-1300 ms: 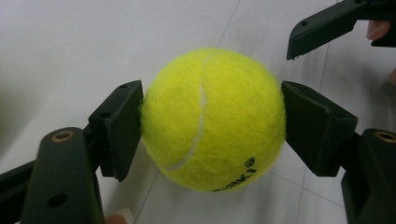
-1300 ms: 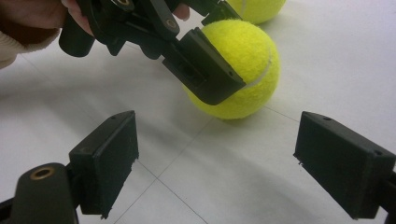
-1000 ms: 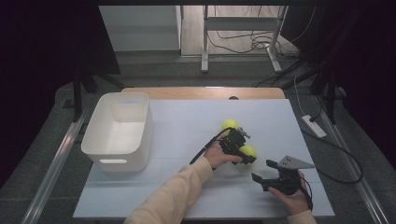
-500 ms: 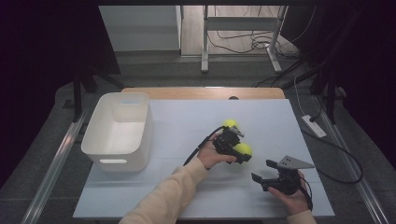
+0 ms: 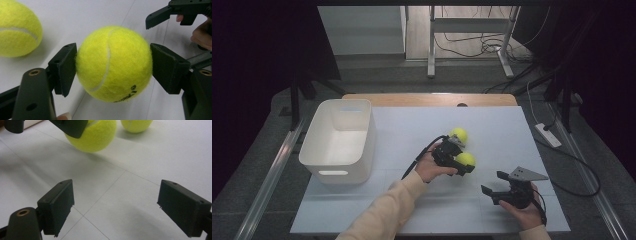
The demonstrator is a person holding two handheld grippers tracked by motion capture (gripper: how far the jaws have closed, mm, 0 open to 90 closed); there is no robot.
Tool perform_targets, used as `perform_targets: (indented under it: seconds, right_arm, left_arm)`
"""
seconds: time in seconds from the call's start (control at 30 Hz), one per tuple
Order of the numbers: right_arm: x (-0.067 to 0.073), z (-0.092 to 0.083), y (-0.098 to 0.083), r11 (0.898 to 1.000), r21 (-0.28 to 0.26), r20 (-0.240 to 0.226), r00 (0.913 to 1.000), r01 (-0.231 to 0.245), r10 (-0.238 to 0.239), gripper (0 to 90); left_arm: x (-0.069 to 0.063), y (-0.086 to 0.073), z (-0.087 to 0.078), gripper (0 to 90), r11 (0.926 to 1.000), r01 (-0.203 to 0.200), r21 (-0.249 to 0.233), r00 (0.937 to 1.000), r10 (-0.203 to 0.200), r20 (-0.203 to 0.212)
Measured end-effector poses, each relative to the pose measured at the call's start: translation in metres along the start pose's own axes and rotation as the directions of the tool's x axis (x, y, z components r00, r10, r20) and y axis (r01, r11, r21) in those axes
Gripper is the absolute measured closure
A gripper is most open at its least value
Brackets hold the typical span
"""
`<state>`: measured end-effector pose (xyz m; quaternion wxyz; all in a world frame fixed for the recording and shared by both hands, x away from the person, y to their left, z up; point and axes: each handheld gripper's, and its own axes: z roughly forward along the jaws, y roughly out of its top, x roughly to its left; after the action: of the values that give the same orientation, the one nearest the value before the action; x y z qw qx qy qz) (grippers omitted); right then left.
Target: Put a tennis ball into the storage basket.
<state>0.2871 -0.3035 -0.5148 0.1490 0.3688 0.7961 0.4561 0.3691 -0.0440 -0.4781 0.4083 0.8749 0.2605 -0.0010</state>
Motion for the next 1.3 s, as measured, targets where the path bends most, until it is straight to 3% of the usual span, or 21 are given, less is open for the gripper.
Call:
perform_targets:
  seconds: [0.77, 1.3]
  right_arm:
    - [0.001, 0.002, 0.000, 1.000, 0.008, -0.001, 1.0000, 0.005, -0.005, 13.5]
    - [0.001, 0.002, 0.000, 1.000, 0.004, -0.004, 1.0000, -0.001, 0.001, 13.4]
  left_arm:
    - [-0.002, -0.014, -0.027, 26.5, 0.9990, -0.009, -0.043, 0.9997, 0.008, -0.023]
    - [0.000, -0.023, -0.045, 26.5, 0.9987, -0.019, -0.048, 0.9976, 0.015, -0.068]
